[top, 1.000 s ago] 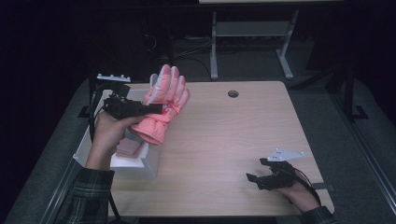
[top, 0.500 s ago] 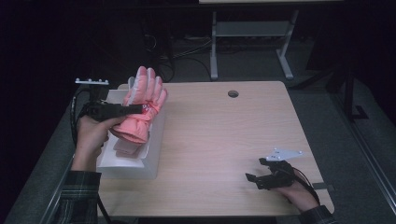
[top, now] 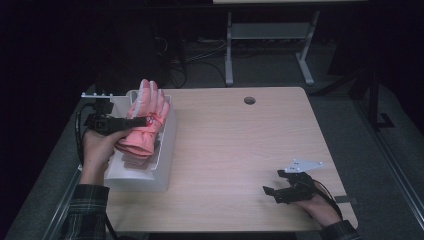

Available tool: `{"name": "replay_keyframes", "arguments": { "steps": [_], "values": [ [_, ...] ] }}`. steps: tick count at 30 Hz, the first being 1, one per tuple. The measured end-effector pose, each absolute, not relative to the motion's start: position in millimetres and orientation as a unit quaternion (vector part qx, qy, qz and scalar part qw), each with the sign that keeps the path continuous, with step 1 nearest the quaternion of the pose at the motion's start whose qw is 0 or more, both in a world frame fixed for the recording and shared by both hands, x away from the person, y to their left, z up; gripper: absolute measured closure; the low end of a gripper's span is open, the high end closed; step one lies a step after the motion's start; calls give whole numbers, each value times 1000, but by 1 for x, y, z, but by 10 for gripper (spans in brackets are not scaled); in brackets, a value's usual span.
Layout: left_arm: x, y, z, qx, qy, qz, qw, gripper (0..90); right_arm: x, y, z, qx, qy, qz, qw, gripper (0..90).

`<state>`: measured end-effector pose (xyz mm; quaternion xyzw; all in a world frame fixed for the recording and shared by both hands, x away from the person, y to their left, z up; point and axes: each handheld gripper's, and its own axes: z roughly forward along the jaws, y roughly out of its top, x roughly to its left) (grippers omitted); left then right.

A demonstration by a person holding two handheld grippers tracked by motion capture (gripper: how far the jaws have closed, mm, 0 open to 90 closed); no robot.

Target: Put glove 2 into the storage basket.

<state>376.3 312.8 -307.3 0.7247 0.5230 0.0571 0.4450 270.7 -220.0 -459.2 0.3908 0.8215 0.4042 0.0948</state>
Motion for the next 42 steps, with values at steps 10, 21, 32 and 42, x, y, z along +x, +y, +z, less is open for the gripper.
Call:
{"name": "replay_keyframes", "arguments": {
  "steps": [10,21,32,42],
  "values": [
    [382,323,-327,708,548,50,443,584,271,-221,-459,390,822,403,96,150],
    [389,323,-358,703,565,19,431,583,271,-221,-460,390,823,403,96,150],
    [395,319,-388,712,579,0,398,578,271,-220,-460,391,823,400,94,150],
    [399,316,-407,715,584,-11,385,568,271,-220,-461,390,825,399,94,150]
  ]
}}
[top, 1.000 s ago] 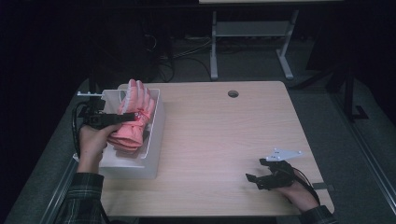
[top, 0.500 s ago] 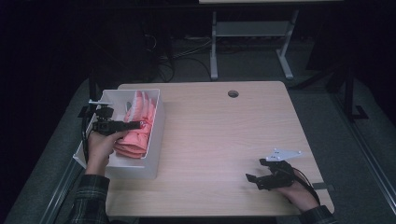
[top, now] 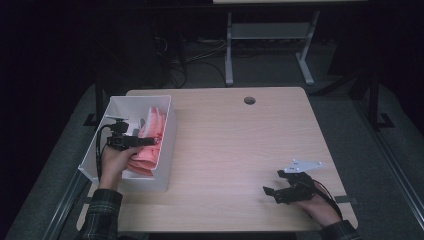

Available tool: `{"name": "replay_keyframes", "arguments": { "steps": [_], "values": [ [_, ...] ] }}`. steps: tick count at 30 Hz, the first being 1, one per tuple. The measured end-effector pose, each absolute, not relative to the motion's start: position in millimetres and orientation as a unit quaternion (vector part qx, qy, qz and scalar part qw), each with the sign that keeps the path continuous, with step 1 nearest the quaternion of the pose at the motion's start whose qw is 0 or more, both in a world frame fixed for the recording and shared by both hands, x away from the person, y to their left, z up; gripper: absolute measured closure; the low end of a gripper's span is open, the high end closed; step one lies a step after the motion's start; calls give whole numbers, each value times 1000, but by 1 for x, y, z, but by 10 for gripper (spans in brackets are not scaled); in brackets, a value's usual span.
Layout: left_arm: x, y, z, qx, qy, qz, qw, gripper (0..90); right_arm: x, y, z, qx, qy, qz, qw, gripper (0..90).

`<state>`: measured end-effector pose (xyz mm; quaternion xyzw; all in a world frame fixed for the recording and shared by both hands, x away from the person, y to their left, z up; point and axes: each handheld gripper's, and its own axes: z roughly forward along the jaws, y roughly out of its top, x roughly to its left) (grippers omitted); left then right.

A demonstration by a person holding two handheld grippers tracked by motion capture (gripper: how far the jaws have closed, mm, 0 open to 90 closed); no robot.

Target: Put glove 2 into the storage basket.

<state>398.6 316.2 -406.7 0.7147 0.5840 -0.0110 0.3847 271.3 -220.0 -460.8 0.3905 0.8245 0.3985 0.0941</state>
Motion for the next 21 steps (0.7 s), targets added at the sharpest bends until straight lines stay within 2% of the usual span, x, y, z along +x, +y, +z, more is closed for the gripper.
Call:
{"name": "replay_keyframes", "arguments": {
  "steps": [6,13,15,21],
  "values": [
    [401,307,-412,730,582,-4,357,544,272,-219,-461,392,825,396,94,150],
    [401,312,-410,723,582,-5,371,359,273,-220,-463,394,825,395,92,149],
    [402,314,-408,727,579,-5,369,332,273,-221,-463,392,825,396,92,150],
    [401,315,-396,734,570,25,368,208,274,-223,-462,393,824,397,94,150]
  ]
}}
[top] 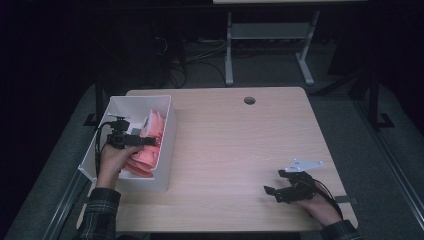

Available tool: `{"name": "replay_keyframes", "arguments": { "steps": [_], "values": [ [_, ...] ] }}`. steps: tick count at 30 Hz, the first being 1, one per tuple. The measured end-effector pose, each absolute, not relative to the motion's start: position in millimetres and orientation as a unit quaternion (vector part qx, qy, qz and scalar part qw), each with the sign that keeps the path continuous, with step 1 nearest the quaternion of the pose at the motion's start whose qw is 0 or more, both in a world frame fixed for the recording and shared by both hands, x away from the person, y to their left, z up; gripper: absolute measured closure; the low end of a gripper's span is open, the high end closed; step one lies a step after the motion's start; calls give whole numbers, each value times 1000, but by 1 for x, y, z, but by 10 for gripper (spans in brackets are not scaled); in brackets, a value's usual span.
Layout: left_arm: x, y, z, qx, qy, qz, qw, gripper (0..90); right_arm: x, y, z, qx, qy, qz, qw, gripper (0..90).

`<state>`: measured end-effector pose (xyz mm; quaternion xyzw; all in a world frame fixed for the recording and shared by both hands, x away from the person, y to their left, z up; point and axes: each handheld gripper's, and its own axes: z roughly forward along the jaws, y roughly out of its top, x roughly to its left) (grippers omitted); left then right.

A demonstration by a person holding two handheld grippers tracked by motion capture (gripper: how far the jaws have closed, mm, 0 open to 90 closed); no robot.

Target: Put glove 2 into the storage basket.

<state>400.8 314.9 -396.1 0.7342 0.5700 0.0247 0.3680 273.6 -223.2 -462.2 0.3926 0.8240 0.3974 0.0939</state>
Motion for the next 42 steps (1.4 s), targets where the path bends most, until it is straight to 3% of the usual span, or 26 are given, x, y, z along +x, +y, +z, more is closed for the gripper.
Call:
{"name": "replay_keyframes", "arguments": {
  "steps": [9,21,42],
  "values": [
    [395,313,-364,741,547,62,384,145,273,-223,-462,394,823,398,95,150],
    [387,295,-320,749,505,86,419,145,272,-223,-461,395,823,398,97,150],
    [377,199,-302,807,400,78,427,145,271,-222,-459,387,825,399,100,150]
  ]
}}
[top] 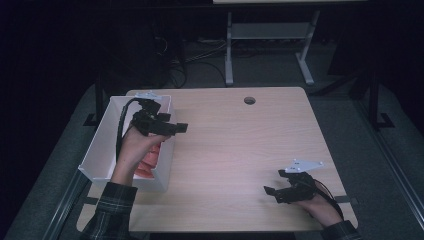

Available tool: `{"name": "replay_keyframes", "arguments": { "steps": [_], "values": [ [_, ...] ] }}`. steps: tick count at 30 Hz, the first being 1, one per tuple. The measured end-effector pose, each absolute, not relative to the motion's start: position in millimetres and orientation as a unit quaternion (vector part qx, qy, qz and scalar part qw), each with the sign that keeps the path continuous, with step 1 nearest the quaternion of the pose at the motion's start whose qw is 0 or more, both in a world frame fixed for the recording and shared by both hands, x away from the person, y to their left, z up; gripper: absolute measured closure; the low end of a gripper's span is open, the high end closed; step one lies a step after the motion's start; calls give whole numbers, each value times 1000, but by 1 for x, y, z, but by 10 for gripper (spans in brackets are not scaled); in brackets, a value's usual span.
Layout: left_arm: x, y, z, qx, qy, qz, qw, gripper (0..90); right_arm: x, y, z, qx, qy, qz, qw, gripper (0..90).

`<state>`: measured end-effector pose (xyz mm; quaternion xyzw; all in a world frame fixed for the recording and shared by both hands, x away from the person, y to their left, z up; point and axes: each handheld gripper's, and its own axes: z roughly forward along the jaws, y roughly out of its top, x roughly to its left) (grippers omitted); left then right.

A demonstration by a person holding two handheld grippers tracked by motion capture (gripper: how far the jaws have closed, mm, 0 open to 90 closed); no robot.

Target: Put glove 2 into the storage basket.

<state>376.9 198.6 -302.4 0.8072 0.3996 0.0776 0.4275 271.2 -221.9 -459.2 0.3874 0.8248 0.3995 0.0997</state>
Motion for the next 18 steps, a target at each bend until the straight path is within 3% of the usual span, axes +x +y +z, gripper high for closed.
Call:
{"name": "replay_keyframes", "arguments": {
  "steps": [18],
  "values": [
    [356,137,-327,836,346,62,420,145,271,-222,-459,386,826,398,98,150]
  ]
}}
